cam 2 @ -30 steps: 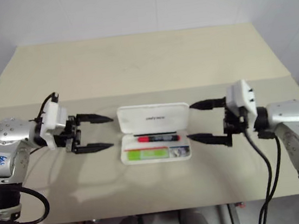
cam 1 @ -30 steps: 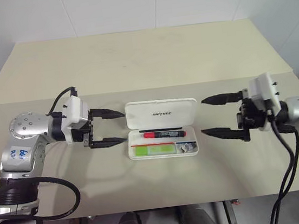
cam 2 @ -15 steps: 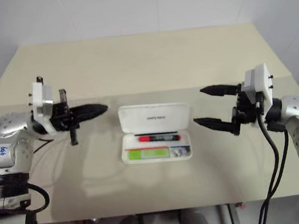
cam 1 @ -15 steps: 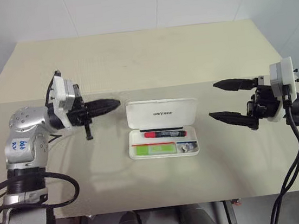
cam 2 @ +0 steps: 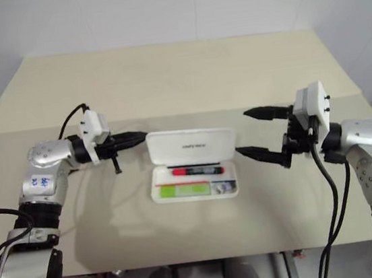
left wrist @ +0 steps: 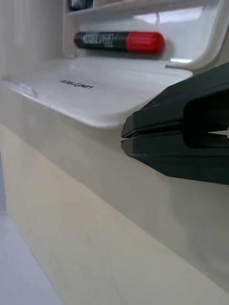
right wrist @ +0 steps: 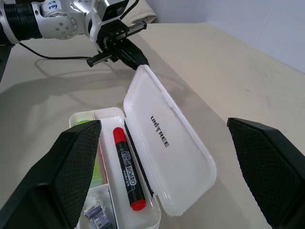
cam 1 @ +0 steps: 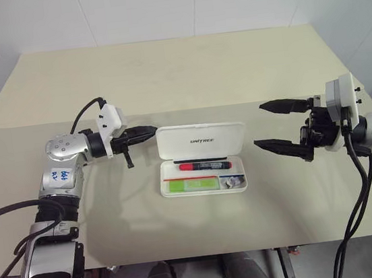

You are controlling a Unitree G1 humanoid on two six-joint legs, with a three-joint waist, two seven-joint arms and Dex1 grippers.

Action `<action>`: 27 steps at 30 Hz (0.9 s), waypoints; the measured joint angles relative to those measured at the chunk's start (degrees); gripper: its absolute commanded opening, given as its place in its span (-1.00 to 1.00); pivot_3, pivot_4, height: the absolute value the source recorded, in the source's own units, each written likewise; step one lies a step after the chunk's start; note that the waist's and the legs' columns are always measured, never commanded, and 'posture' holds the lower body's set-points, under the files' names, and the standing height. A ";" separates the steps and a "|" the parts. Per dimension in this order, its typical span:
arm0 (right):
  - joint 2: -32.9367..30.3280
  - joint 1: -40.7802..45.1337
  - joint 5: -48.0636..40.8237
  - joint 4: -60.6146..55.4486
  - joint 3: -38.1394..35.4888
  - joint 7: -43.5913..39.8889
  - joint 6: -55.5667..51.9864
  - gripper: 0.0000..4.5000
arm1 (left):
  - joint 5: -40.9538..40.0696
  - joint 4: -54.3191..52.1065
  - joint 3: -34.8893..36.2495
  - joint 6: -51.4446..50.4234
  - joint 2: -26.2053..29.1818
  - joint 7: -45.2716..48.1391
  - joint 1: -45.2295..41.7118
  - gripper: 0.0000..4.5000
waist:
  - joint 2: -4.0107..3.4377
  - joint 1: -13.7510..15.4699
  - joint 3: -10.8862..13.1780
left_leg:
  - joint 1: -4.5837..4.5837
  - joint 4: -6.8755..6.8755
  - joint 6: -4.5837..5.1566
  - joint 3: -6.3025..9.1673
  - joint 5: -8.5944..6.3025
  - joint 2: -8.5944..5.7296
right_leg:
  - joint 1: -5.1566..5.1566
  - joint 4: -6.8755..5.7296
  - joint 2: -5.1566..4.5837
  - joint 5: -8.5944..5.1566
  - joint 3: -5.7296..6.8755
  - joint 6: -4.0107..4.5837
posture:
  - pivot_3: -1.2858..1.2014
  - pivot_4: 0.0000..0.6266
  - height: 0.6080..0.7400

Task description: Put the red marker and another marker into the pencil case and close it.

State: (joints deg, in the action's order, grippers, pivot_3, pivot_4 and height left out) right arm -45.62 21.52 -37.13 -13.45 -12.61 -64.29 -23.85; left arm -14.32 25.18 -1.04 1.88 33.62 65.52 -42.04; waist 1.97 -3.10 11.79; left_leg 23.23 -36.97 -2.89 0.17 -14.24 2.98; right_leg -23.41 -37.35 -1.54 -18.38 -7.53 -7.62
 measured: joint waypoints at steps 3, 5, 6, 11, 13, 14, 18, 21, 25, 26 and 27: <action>0.00 -0.39 -0.10 -0.26 0.00 0.48 -0.17 1.00 | -0.82 -0.04 -0.01 0.29 -0.59 2.82 0.03 -0.98 | 0.00 0.04 0.00 | 0.00 -0.02 0.00 0.00 0.00 0.00 | 0.00 -0.01 0.00 0.00 0.00 0.00 | 0.03 -0.52 1.00; 0.02 -0.51 -0.18 -0.87 0.00 0.82 -0.26 1.00 | -1.85 -0.66 0.01 0.46 -1.33 4.51 0.25 -0.98 | 0.00 0.05 0.00 | 0.01 -0.03 0.00 0.00 0.00 0.00 | 0.00 -0.01 0.00 0.00 0.00 0.00 | 0.03 -0.52 1.00; 0.02 -0.52 -0.26 -1.08 0.00 0.91 -0.26 1.00 | -2.23 -1.51 0.00 0.45 -1.35 5.50 0.59 -0.98 | 0.00 0.03 0.00 | 0.01 -0.03 0.00 0.00 0.00 0.00 | 0.00 0.00 0.00 0.00 -0.01 0.00 | 0.03 -0.52 1.00; 0.09 -0.53 -0.58 -1.10 0.00 1.34 -0.29 1.00 | -2.27 -6.87 -2.70 -0.12 -0.04 11.07 3.37 -0.98 | 0.00 -0.08 0.00 | -0.01 0.00 0.00 -0.01 0.00 0.00 | 0.00 -0.01 0.00 0.00 -0.04 0.00 | 0.03 -0.52 1.00; 0.28 -0.53 -0.58 -1.10 0.00 1.47 -0.28 1.00 | -1.82 -8.98 -5.02 -1.16 0.26 12.80 5.38 -0.98 | 0.00 -0.04 0.00 | 0.00 -0.02 0.00 -0.01 0.00 0.00 | 0.00 -0.02 0.00 0.00 -0.04 0.01 | 0.03 -0.52 1.00; 0.50 -0.53 -0.57 -1.11 0.00 1.54 -0.27 1.00 | -1.49 -9.76 -6.10 -1.72 0.32 13.20 6.06 -0.98 | 0.00 -0.04 0.00 | 0.00 -0.04 0.00 -0.01 0.00 0.00 | 0.01 -0.02 0.00 0.00 -0.04 0.00 | 0.03 -0.52 1.00; 1.32 -0.54 -0.55 -1.17 0.49 2.31 -0.24 1.00 | 1.00 -11.99 -10.15 -3.42 0.45 13.62 7.64 -0.98 | 0.00 -0.05 0.00 | -0.02 -0.06 0.00 -0.01 0.00 -0.02 | 0.02 -0.02 0.00 0.00 -0.07 0.00 | 0.03 -0.52 1.00; 1.77 -0.67 -0.55 -1.35 0.98 2.74 -0.22 1.00 | 3.04 -13.50 -11.89 -4.37 0.36 11.94 7.62 -0.98 | 0.00 -0.04 0.00 | -0.03 -0.06 0.00 -0.01 0.00 -0.02 | 0.05 -0.01 0.00 0.01 -0.09 -0.01 | 0.03 -0.52 1.00; 2.07 -1.08 -0.58 -2.34 0.99 3.63 -0.23 1.00 | 4.38 -14.71 -13.18 -6.32 -0.40 9.44 6.95 -0.98 | -0.01 0.06 -0.01 | -0.06 -0.09 0.00 0.00 0.00 -0.03 | 0.09 0.00 0.00 0.02 -0.10 -0.03 | 0.03 -0.52 1.00; 2.25 -1.53 -0.60 -2.58 0.99 3.80 -0.23 1.00 | 4.76 -15.36 -13.45 -6.99 -0.65 8.86 6.94 -0.98 | -0.01 0.07 -0.01 | -0.06 -0.09 0.00 0.00 0.00 -0.04 | 0.11 0.01 0.00 0.02 -0.10 -0.03 | 0.03 -0.52 1.00; 2.45 -1.94 -0.60 -2.78 1.00 3.85 -0.24 1.00 | 4.99 -15.73 -13.62 -7.48 -0.91 8.50 6.94 -0.98 | -0.01 0.07 -0.01 | -0.06 -0.10 0.00 0.00 0.00 -0.04 | 0.12 0.01 0.00 0.02 -0.10 -0.04 | 0.03 -0.52 1.00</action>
State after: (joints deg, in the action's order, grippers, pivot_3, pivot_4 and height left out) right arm -43.17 19.58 -37.73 -16.23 -11.61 -60.44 -24.09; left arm -9.33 9.46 -14.66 -5.60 32.71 74.02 -35.10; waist 1.97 -3.03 11.78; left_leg 23.16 -37.08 -2.89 0.18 -14.24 2.94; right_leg -23.29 -37.34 -1.55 -18.36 -7.63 -7.66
